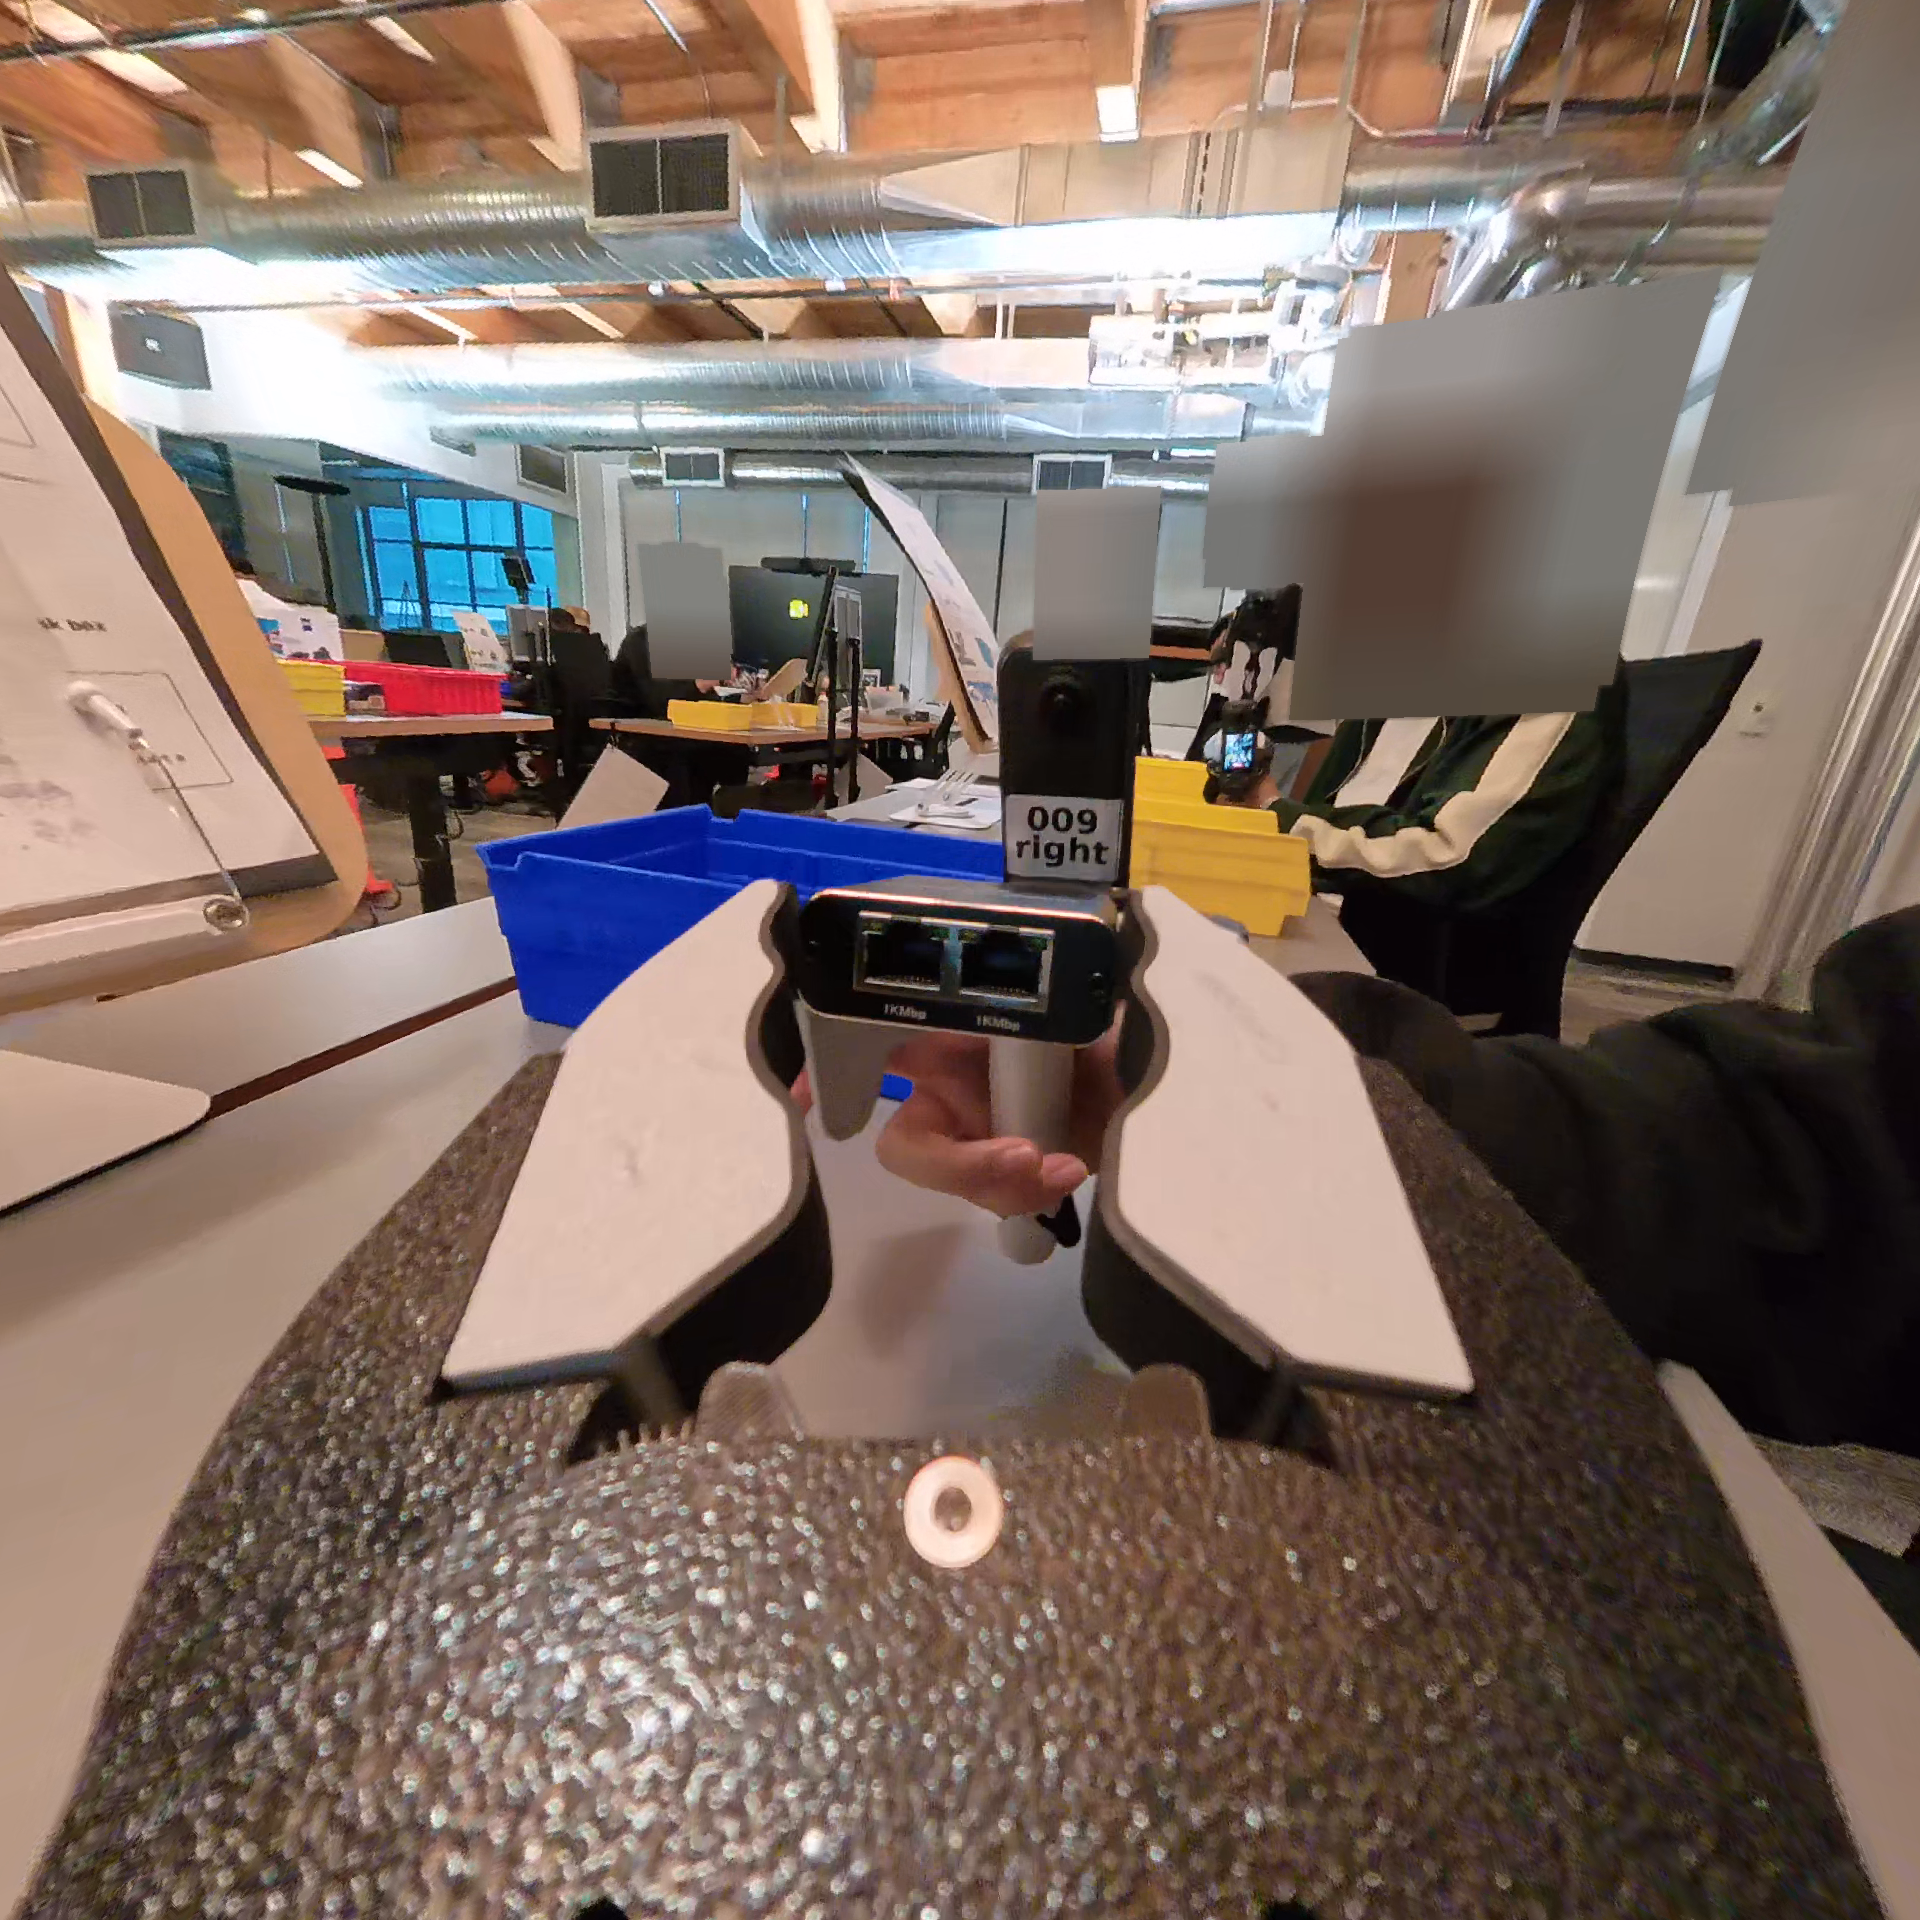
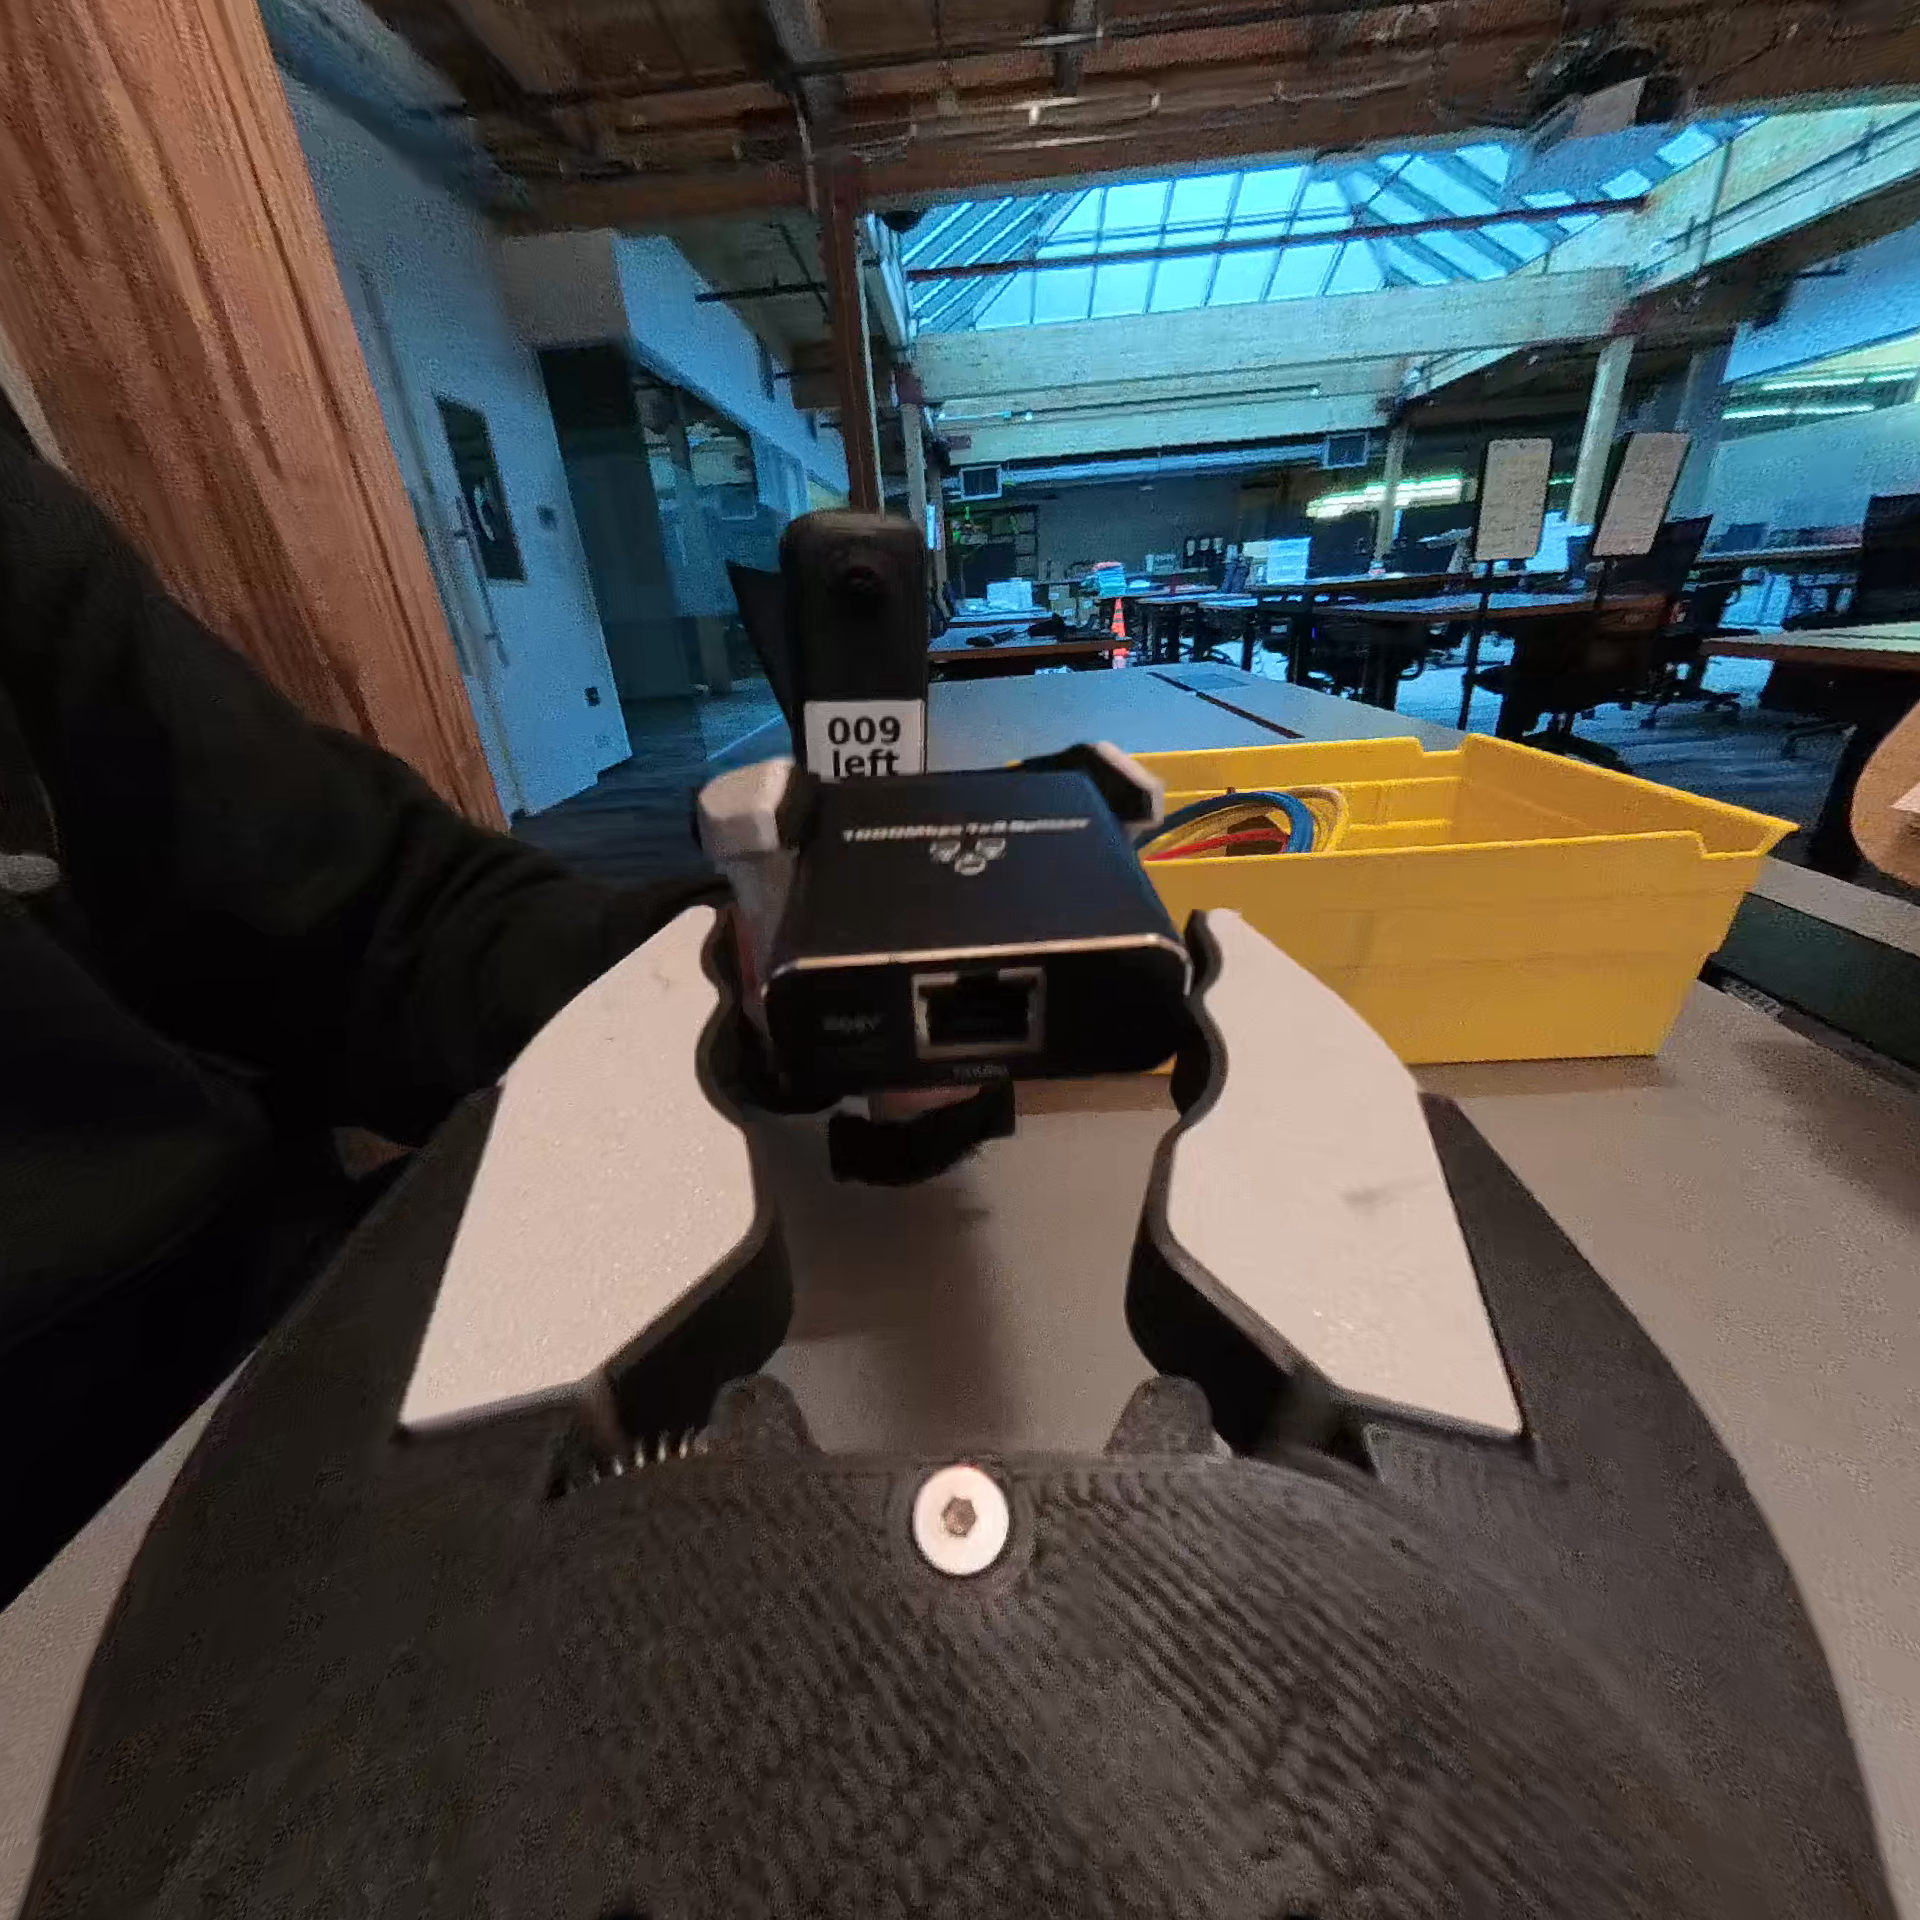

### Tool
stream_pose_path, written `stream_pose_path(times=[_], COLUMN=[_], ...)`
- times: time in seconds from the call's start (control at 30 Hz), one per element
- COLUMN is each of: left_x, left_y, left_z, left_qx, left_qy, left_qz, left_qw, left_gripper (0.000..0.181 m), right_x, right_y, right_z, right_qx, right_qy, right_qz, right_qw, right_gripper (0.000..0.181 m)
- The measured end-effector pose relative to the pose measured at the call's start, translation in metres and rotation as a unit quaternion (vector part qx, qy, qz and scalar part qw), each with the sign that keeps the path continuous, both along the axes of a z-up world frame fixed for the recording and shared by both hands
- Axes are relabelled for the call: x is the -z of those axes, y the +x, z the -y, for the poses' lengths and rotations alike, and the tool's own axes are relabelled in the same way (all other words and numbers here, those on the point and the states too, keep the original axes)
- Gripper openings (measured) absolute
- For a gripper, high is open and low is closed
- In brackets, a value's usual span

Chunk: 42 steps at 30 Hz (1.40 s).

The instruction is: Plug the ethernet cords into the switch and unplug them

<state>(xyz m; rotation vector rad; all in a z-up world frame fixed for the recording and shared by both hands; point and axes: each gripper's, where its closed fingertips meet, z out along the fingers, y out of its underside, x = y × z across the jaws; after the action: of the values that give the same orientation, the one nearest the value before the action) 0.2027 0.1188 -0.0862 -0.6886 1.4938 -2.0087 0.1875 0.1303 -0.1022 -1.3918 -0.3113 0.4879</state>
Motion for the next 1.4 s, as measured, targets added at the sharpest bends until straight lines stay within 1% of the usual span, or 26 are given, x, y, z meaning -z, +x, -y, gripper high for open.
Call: stream_pose_path(times=[0.07, 0.1, 0.13, 0.2, 0.27, 0.3, 0.33, 0.37, 0.43, 0.5, 0.57, 0.67, 0.7, 0.77, 0.87, 0.93, 1.03, 1.1, 1.2, 1.27, 1.4], left_x=[0.004, 0.005, 0.006, 0.007, 0.007, 0.006, 0.004, 0.003, 0.012, 0.027, 0.036, 0.042, 0.041, 0.038, 0.044, 0.046, 0.047, 0.048, 0.044, 0.042, 0.042], left_y=[0.001, 0.002, 0.001, 0.002, 0.004, 0.006, 0.007, 0.008, 0.016, 0.025, 0.026, 0.022, 0.020, 0.016, 0.015, 0.011, 0.007, 0.005, 0.000, 0.000, 0.003], left_z=[0.002, 0.003, 0.005, 0.007, 0.006, 0.003, 0.000, -0.003, -0.007, -0.007, 0.001, 0.012, 0.015, 0.017, 0.015, 0.016, 0.019, 0.020, 0.025, 0.025, 0.022], left_qx=[0.004, 0.006, 0.008, 0.008, 0.002, -0.011, -0.023, -0.029, -0.038, -0.026, 0.021, 0.072, 0.088, 0.114, 0.126, 0.152, 0.175, 0.185, 0.201, 0.204, 0.200], left_qy=[-0.004, -0.003, 0.000, 0.005, -0.006, -0.018, -0.033, -0.045, -0.056, -0.073, -0.099, -0.122, -0.129, -0.147, -0.159, -0.169, -0.187, -0.191, -0.203, -0.214, -0.238], left_qz=[-0.010, -0.012, -0.011, -0.012, -0.016, -0.018, -0.017, -0.022, -0.075, -0.156, -0.223, -0.271, -0.277, -0.286, -0.323, -0.348, -0.382, -0.398, -0.411, -0.418, -0.426], left_qw=[1.000, 1.000, 1.000, 1.000, 1.000, 1.000, 0.999, 0.998, 0.995, 0.985, 0.970, 0.952, 0.948, 0.940, 0.924, 0.909, 0.888, 0.878, 0.866, 0.859, 0.850], left_gripper=[0.058, 0.058, 0.058, 0.058, 0.058, 0.057, 0.057, 0.060, 0.063, 0.072, 0.083, 0.080, 0.078, 0.060, 0.041, 0.034, 0.029, 0.027, 0.025, 0.024, 0.025], right_x=[-0.002, -0.002, -0.001, 0.003, 0.000, -0.002, -0.004, -0.004, -0.007, -0.008, -0.004, 0.007, 0.010, 0.018, 0.023, 0.026, 0.030, 0.034, 0.029, 0.026, 0.029], right_y=[0.003, 0.005, 0.005, 0.005, 0.007, 0.010, 0.017, 0.023, 0.039, 0.053, 0.055, 0.043, 0.037, 0.029, 0.021, 0.020, 0.018, 0.017, 0.008, 0.007, 0.010], right_z=[-0.001, -0.001, 0.000, 0.001, 0.003, 0.002, 0.002, 0.003, 0.006, 0.009, 0.009, 0.003, 0.000, -0.006, -0.008, -0.008, -0.008, -0.008, -0.010, -0.011, -0.014], right_qx=[0.015, 0.027, 0.032, 0.029, 0.029, 0.042, 0.069, 0.094, 0.139, 0.180, 0.183, 0.168, 0.160, 0.150, 0.141, 0.138, 0.143, 0.140, 0.125, 0.133, 0.134], right_qy=[0.008, 0.011, 0.013, 0.002, -0.002, 0.005, 0.012, 0.014, 0.021, 0.021, 0.012, 0.007, 0.005, 0.000, 0.003, 0.002, 0.002, -0.008, 0.008, 0.015, -0.008], right_qz=[-0.008, -0.002, 0.003, 0.014, 0.016, 0.022, 0.036, 0.049, 0.058, 0.053, 0.076, 0.118, 0.128, 0.167, 0.198, 0.211, 0.233, 0.247, 0.222, 0.227, 0.220], right_qw=[1.000, 1.000, 0.999, 0.999, 0.999, 0.999, 0.997, 0.994, 0.988, 0.982, 0.980, 0.979, 0.979, 0.974, 0.970, 0.968, 0.962, 0.959, 0.967, 0.965, 0.966], right_gripper=[0.078, 0.074, 0.074, 0.074, 0.075, 0.075, 0.075, 0.075, 0.075, 0.075, 0.075, 0.075, 0.075, 0.075, 0.075, 0.075, 0.074, 0.074, 0.080, 0.079, 0.079])
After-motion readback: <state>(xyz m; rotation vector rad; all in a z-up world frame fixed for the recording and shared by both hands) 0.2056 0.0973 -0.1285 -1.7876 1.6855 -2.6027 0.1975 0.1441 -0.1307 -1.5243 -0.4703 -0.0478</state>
